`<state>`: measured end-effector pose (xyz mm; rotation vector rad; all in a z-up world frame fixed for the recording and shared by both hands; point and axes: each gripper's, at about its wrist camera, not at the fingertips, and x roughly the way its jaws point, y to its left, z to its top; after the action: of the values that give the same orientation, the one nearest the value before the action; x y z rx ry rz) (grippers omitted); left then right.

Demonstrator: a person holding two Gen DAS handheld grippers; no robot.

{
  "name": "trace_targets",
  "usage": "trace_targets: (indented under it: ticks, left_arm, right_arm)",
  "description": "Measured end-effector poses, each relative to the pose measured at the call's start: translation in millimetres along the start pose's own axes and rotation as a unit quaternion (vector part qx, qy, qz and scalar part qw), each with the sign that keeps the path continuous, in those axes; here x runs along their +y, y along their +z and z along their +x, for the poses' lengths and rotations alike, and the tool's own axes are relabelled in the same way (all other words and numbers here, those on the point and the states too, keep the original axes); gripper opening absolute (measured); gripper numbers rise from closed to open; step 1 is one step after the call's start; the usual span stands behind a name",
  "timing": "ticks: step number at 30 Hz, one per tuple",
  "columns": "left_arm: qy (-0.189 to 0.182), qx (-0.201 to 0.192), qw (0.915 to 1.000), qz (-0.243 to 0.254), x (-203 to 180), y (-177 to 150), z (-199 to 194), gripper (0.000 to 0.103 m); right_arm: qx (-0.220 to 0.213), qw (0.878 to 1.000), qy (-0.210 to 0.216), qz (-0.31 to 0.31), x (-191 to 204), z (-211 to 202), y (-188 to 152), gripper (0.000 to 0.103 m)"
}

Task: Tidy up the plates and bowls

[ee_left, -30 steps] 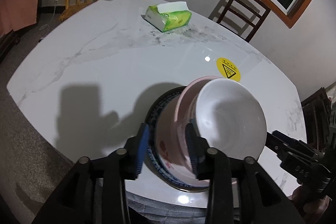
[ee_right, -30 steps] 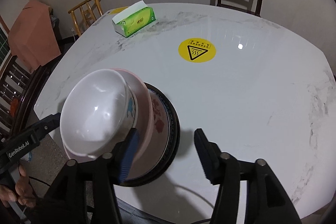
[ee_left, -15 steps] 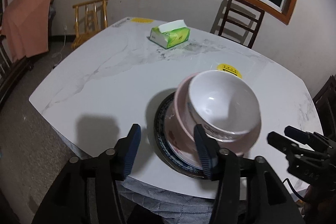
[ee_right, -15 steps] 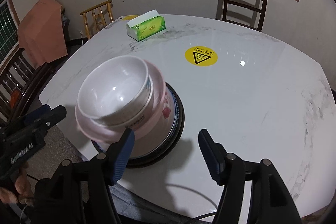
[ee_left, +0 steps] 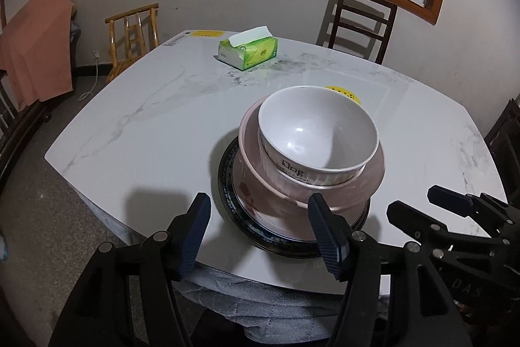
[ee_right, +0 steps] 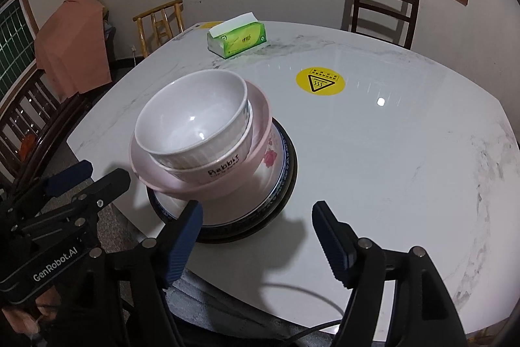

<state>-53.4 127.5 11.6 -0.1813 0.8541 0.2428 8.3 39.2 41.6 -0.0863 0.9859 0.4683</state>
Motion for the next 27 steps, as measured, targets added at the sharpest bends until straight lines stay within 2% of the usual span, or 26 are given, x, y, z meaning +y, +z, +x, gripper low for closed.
trace_targets:
  ticks: [5, 27]
  left_arm:
    - [0.000, 0.001, 1.0000, 0.000, -3.2, -2.9, 0.8, 0.060]
    - [0.001, 0.005, 1.0000, 0.003, -7.2, -10.2, 4.7, 0.060]
  right_arm:
    - [0.005, 1.000, 0.004, -0.003, 2.5, 2.1, -4.4, 0.075]
    - [0.006, 1.000, 0.004, 0.000, 4.3, 2.1, -8.0, 0.076]
